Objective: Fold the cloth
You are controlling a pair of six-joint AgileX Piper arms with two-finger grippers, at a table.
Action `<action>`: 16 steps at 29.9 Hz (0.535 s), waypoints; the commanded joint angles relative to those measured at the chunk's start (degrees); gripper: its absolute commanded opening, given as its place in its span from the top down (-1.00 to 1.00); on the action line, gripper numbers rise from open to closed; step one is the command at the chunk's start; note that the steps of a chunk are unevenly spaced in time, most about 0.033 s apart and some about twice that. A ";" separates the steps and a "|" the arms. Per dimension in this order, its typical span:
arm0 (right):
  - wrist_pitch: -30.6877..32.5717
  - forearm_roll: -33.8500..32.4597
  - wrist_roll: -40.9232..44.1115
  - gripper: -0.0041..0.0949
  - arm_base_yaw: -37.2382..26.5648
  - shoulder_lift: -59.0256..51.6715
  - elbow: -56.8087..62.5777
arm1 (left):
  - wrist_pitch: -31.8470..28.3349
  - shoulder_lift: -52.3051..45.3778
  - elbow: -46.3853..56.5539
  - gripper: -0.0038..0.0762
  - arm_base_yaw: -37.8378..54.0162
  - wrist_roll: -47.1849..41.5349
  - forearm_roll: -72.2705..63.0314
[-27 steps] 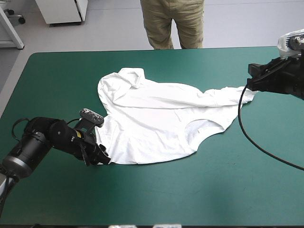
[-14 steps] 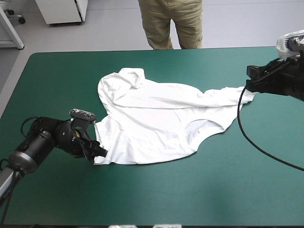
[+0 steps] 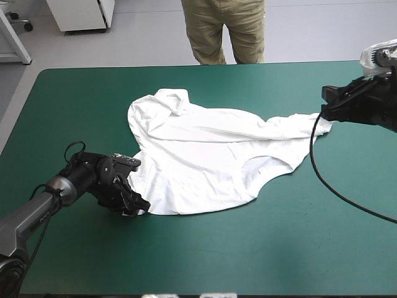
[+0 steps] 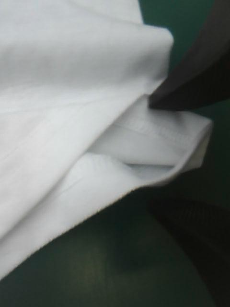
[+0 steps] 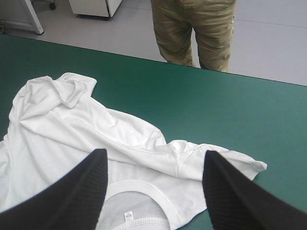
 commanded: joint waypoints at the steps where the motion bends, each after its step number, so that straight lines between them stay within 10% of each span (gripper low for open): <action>1: -3.65 1.47 -0.80 -0.17 -0.47 -0.88 -1.34 | -0.90 0.81 1.96 -0.13 0.01 2.36 -4.91; 5: -3.30 1.47 -0.80 -0.17 -0.47 -0.88 -1.34 | -0.90 0.47 2.22 0.01 -0.11 2.24 -4.92; 10: -0.60 -1.72 -0.11 -0.17 -0.47 -0.07 -1.34 | -3.13 0.47 2.22 0.94 -0.11 1.97 -4.93; 16: 1.20 -8.68 3.72 -0.17 -0.47 2.31 -1.34 | -4.47 0.59 2.22 0.93 -0.11 1.89 -6.06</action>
